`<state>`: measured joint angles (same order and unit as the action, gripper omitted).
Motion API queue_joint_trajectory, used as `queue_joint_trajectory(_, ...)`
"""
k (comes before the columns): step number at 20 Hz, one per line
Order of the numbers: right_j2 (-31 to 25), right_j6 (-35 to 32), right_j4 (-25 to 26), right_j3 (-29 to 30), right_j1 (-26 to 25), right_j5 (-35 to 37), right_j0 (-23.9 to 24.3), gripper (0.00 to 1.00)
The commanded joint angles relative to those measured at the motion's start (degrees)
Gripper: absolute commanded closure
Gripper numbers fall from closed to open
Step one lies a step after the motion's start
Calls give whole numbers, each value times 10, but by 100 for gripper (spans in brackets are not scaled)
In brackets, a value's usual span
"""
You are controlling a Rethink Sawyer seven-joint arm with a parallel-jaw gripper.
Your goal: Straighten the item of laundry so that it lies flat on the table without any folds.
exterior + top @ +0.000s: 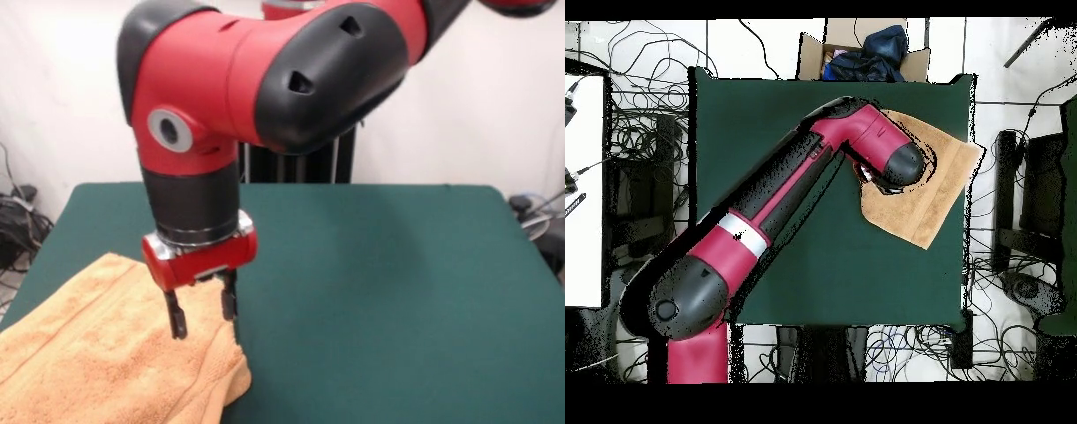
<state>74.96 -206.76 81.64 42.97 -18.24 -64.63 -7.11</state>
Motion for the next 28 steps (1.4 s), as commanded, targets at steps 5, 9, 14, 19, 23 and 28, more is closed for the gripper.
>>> queue_joint_trajectory(5,-59,-221,-68,-62,-33,72,-12,0)
queue_joint_trajectory(9,-65,-213,-78,-68,-40,82,-9,0)
queue_joint_trajectory(14,-72,-195,-87,-72,-46,86,-2,0)
queue_joint_trajectory(19,-66,-189,-82,-79,-50,81,4,0)
queue_joint_trajectory(23,-50,-178,-68,-93,-52,70,15,0)
queue_joint_trajectory(28,-34,-172,-56,-108,-55,62,26,0)
